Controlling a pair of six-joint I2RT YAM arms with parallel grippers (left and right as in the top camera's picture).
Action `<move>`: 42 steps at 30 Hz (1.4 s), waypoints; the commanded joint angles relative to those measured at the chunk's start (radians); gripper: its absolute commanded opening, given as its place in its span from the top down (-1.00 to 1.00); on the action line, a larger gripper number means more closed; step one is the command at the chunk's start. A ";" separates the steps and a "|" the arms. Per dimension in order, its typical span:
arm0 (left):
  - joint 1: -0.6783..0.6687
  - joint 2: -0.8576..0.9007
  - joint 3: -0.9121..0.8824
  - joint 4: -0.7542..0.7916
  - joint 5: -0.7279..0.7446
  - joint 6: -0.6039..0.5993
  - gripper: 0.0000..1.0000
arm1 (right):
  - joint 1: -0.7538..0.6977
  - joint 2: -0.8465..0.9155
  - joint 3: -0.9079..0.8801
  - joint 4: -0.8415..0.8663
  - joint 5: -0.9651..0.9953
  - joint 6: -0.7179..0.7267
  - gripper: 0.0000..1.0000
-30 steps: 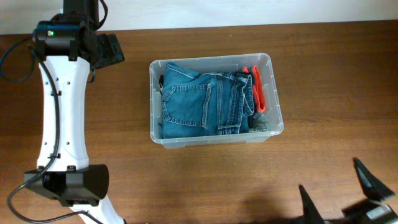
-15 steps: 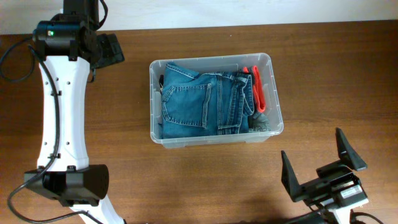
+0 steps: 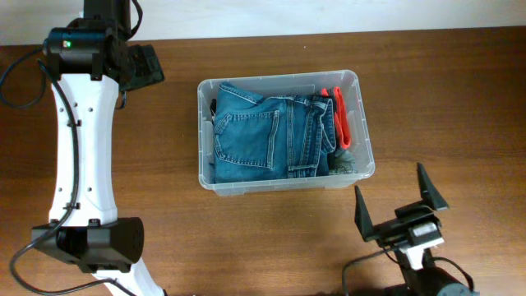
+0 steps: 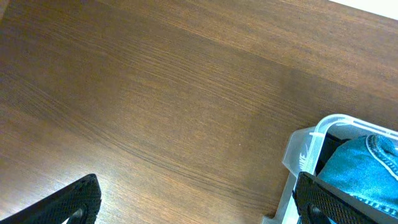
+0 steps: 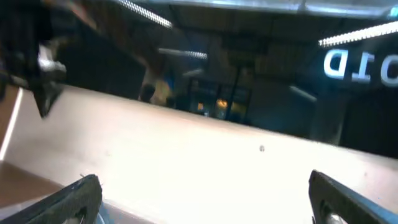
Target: Pack container
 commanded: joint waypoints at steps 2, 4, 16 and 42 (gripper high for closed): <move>-0.002 0.002 -0.002 0.001 -0.011 -0.003 -0.99 | -0.035 -0.011 -0.013 -0.005 0.002 0.000 -0.97; -0.002 0.002 -0.002 0.001 -0.011 -0.003 -0.99 | -0.043 -0.011 -0.013 -0.010 0.003 0.000 -0.97; -0.002 0.002 -0.002 0.001 -0.011 -0.003 -0.99 | -0.060 -0.011 -0.013 -0.566 0.036 0.000 -0.97; -0.002 0.002 -0.002 0.001 -0.011 -0.003 -0.99 | -0.060 -0.010 -0.013 -0.565 0.036 0.001 -0.97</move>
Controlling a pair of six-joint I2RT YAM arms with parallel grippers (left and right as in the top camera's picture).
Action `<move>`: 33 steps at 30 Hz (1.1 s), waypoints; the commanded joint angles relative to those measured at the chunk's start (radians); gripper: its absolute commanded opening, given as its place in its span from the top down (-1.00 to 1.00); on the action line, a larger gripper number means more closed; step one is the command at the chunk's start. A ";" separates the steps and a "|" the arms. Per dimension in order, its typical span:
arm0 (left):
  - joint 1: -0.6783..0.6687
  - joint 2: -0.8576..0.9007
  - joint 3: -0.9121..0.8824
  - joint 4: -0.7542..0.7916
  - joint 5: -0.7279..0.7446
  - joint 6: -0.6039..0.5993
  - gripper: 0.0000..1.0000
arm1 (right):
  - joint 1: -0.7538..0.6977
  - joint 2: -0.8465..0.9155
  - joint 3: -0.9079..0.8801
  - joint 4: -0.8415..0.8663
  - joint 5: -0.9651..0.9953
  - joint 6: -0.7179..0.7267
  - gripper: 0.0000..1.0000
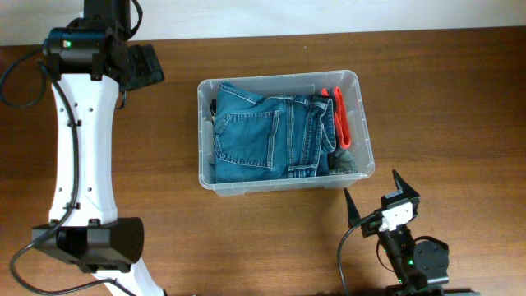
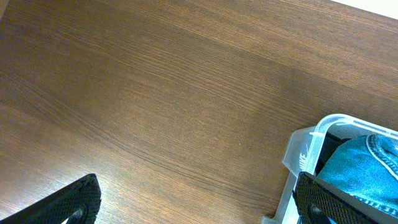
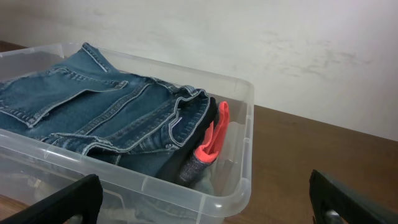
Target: Pack container
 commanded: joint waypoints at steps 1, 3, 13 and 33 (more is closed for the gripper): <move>-0.002 0.003 -0.002 0.002 -0.011 -0.003 -0.99 | -0.005 -0.009 -0.005 -0.008 0.009 0.000 -0.97; -0.001 0.005 -0.002 0.002 -0.011 -0.003 -0.99 | -0.005 -0.009 -0.005 -0.008 0.009 0.000 -0.97; 0.003 -0.362 -0.002 0.002 -0.011 -0.003 -1.00 | -0.005 -0.008 -0.005 -0.008 0.010 0.000 -0.97; 0.003 -1.409 -0.155 -0.236 0.142 -0.004 -1.00 | -0.005 -0.008 -0.005 -0.008 0.009 0.000 -0.97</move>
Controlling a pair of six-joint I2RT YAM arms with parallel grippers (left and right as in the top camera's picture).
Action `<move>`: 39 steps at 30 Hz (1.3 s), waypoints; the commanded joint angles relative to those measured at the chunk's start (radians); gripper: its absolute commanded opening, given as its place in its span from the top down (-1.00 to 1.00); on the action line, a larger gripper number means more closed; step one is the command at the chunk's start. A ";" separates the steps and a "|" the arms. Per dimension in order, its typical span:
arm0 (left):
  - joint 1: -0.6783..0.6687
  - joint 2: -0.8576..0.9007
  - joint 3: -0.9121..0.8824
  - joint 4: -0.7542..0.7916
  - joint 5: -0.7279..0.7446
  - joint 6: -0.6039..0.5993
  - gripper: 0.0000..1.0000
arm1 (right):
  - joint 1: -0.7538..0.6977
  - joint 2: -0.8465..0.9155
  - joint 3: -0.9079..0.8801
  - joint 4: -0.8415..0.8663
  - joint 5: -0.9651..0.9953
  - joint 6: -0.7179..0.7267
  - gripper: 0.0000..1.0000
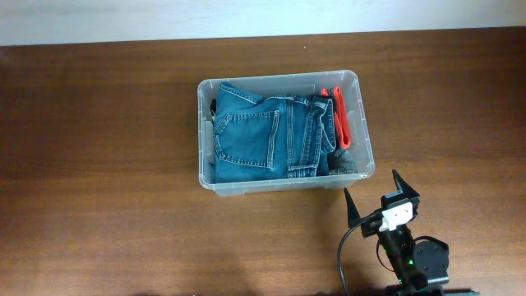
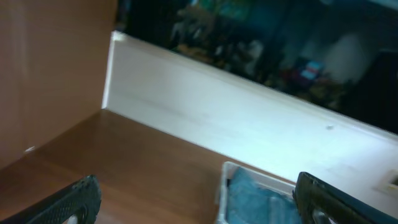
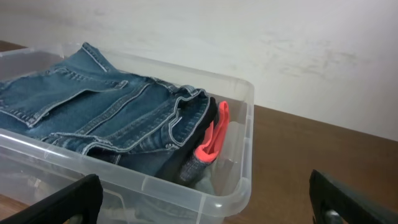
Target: Pack container
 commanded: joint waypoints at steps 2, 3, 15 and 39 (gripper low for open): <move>0.002 -0.116 -0.215 0.004 0.093 -0.003 -0.99 | -0.005 -0.008 -0.005 -0.007 0.009 0.000 -0.97; 0.002 -0.150 -0.334 0.035 0.093 -0.029 -0.99 | -0.005 -0.008 -0.005 -0.007 0.009 0.000 -0.97; 0.007 -0.400 -1.484 1.098 0.101 -0.059 -0.99 | -0.005 -0.008 -0.005 -0.007 0.009 0.000 -0.97; 0.014 -0.597 -2.182 1.677 0.074 0.061 -0.99 | -0.005 -0.008 -0.005 -0.007 0.009 0.000 -0.97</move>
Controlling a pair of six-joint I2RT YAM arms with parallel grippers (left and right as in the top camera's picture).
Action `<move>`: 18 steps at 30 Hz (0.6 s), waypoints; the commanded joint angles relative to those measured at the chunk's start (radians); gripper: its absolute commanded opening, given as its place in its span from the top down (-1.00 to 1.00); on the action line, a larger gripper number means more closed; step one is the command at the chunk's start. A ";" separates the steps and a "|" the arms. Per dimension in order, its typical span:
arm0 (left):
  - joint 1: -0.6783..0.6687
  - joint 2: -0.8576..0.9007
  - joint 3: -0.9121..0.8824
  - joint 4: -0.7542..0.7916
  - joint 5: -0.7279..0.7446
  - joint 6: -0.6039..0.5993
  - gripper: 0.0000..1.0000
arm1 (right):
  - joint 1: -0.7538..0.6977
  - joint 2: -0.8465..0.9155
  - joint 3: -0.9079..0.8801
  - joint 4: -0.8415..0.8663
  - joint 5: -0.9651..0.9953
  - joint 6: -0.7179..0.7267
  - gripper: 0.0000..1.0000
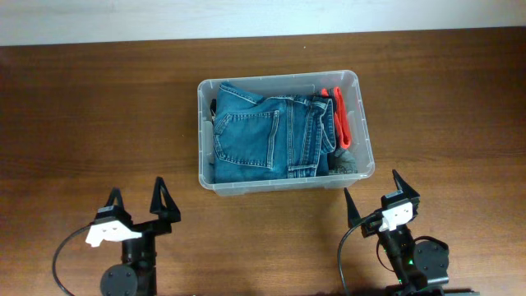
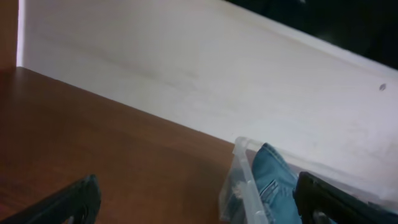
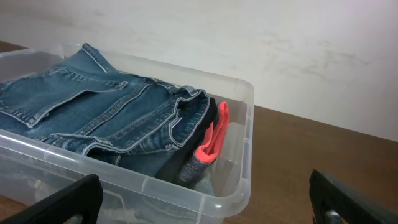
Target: Pack container
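A clear plastic container [image 1: 366, 148] stands at the middle of the brown table, holding folded blue jeans [image 1: 263, 136] and a red and grey sock [image 1: 339, 119] along its right side. My left gripper [image 1: 139, 200] sits open near the table's front edge, left of the container, with nothing between its fingers. My right gripper [image 1: 376, 190] is open too, just in front of the container's right front corner. The right wrist view shows the container [image 3: 244, 186] close up with the jeans [image 3: 106, 115] and sock [image 3: 208, 146]. In the left wrist view the container [image 2: 239, 186] is ahead to the right.
A pale wall [image 1: 246, 16] runs along the table's far edge. Bare brown tabletop [image 1: 99, 115] lies left and right of the container.
My left arm, out of the overhead view a moment ago, now rests at the front left of the table with its gripper open. The right arm and the container have not moved.
At first my left arm reached up the table's left side and my right gripper was open at the front right, its camera aimed away. Then the right arm settled facing the container. The left arm left the overhead view and now rests at the front left.
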 commanded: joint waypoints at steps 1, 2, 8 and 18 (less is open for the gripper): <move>0.006 -0.011 -0.032 0.006 -0.013 0.080 -0.99 | -0.005 -0.007 -0.005 -0.007 0.009 0.000 -0.97; 0.006 -0.011 -0.039 0.005 -0.013 0.087 -0.99 | -0.005 -0.007 -0.005 -0.007 0.009 0.000 -0.97; 0.006 -0.011 -0.066 -0.005 0.058 0.322 -0.99 | -0.005 -0.006 -0.005 -0.007 0.009 0.000 -0.97; 0.005 -0.011 -0.080 -0.069 0.144 0.457 -0.99 | -0.005 -0.006 -0.005 -0.007 0.009 0.000 -0.97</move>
